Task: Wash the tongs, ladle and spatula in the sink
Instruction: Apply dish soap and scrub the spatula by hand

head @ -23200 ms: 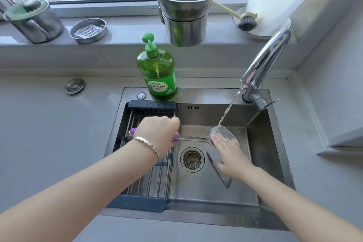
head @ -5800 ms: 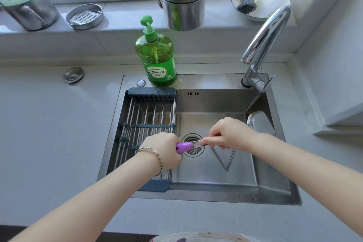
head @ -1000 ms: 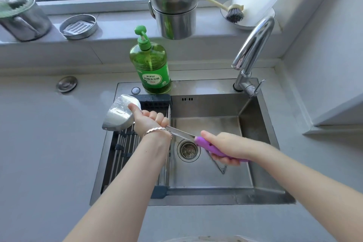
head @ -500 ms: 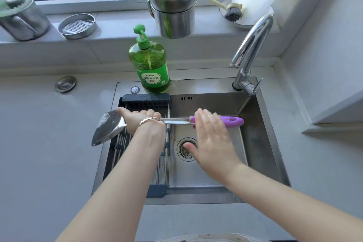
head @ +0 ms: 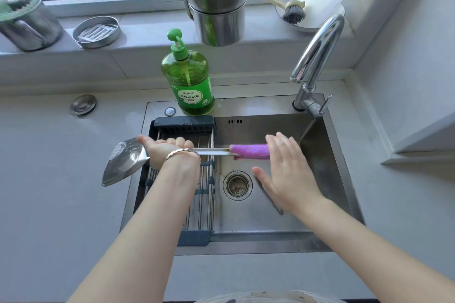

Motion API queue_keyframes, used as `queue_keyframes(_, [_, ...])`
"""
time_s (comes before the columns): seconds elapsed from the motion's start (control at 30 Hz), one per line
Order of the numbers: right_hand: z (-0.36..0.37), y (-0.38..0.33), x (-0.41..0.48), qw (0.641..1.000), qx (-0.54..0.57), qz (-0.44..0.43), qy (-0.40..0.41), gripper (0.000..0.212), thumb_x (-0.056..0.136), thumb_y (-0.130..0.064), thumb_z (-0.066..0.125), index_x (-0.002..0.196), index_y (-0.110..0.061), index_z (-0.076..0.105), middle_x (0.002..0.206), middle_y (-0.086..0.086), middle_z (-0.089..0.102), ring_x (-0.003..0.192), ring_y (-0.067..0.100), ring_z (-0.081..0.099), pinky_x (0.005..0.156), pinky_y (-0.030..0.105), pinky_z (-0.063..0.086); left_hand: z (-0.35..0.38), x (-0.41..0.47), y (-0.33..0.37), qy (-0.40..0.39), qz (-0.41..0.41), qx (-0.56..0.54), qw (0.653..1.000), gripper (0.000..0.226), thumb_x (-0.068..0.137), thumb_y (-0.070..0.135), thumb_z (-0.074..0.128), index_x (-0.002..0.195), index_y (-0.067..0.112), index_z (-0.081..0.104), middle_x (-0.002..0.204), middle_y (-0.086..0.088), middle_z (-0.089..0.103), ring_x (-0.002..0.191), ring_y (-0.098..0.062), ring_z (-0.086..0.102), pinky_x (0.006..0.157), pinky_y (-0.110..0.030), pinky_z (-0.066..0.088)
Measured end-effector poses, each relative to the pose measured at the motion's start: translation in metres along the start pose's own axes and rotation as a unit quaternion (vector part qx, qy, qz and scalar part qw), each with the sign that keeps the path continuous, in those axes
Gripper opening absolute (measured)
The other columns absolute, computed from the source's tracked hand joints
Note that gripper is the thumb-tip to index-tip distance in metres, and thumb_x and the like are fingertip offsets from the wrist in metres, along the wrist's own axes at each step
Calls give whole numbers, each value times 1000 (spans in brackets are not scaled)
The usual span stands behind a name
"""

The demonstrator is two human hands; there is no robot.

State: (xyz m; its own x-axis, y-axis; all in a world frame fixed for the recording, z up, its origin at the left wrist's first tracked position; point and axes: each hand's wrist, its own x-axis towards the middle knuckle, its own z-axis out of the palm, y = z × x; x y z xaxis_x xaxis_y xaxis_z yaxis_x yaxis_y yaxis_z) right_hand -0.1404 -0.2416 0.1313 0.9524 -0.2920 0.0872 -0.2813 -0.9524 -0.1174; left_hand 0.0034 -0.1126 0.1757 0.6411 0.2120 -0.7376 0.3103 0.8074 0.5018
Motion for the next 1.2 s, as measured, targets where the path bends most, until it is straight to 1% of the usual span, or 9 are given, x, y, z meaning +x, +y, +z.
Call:
queue_keyframes(0.13, [2,-28,-1,999,34,-30,-5,78,94,-58,7,126,5,42,122,19,59,123,32,47,110,40,13,0,-10,-10,-10,-14,15,1000,59,90,51,48,53,19,16,38,7,14,32,-11,12,37,-14,11])
queue_keyframes(0.27, [-6,-1,13,998,42,-25,-27,101,85,-67,-9,132,4,46,133,18,54,129,30,45,115,34,11,1,-7,-4,-7,3,9,1000,59,91,50,47,53,19,15,37,6,14,31,-12,12,38,-12,11])
queue_keyframes(0.4, [-4,-24,6,997,38,-40,-56,88,93,-59,4,122,6,55,121,18,62,118,32,57,106,38,20,1,-13,-9,-13,0,14,1000,59,90,50,50,53,19,16,36,7,14,30,-11,13,38,-13,10])
queue_keyframes(0.67, [-5,-23,6,997,33,-40,-61,89,92,-59,2,119,5,57,118,17,64,114,31,59,110,38,25,3,-16,-12,-18,-4,14,1000,59,90,49,51,53,19,16,36,7,13,30,-11,12,37,-14,10])
queue_keyframes(0.8, [-19,1,16,992,73,-60,-82,112,73,-71,-19,140,0,37,141,13,45,134,25,38,117,37,13,4,-11,-6,-17,0,6,1000,58,91,50,48,54,19,15,36,7,12,30,-11,11,36,-12,10])
queue_keyframes(0.87, [-22,-5,16,993,80,-44,-79,111,74,-70,-18,136,0,43,137,15,49,131,27,41,115,40,18,5,-12,-7,-18,5,7,1000,59,90,50,49,54,20,15,36,7,13,31,-11,12,36,-13,10])
queue_keyframes(0.97, [-9,-28,11,992,84,-94,-28,79,87,-61,19,115,0,60,113,12,64,105,29,62,95,39,46,1,-23,-20,-28,-8,25,999,58,90,49,51,53,20,17,35,8,15,29,-9,13,37,-13,10])
queue_keyframes(1.1, [-15,-2,10,983,127,-50,-119,71,89,-61,21,138,-13,38,128,1,56,116,22,54,90,33,40,-6,-17,-17,-15,-3,30,999,58,90,49,50,53,20,17,35,8,14,29,-9,12,37,-13,9])
queue_keyframes(1.2, [-15,0,6,992,49,-3,-115,77,82,-73,-3,84,-19,53,86,4,64,84,26,59,59,32,33,-9,-18,-17,-13,-9,35,999,58,90,49,51,53,19,17,34,9,14,29,-9,12,36,-14,8])
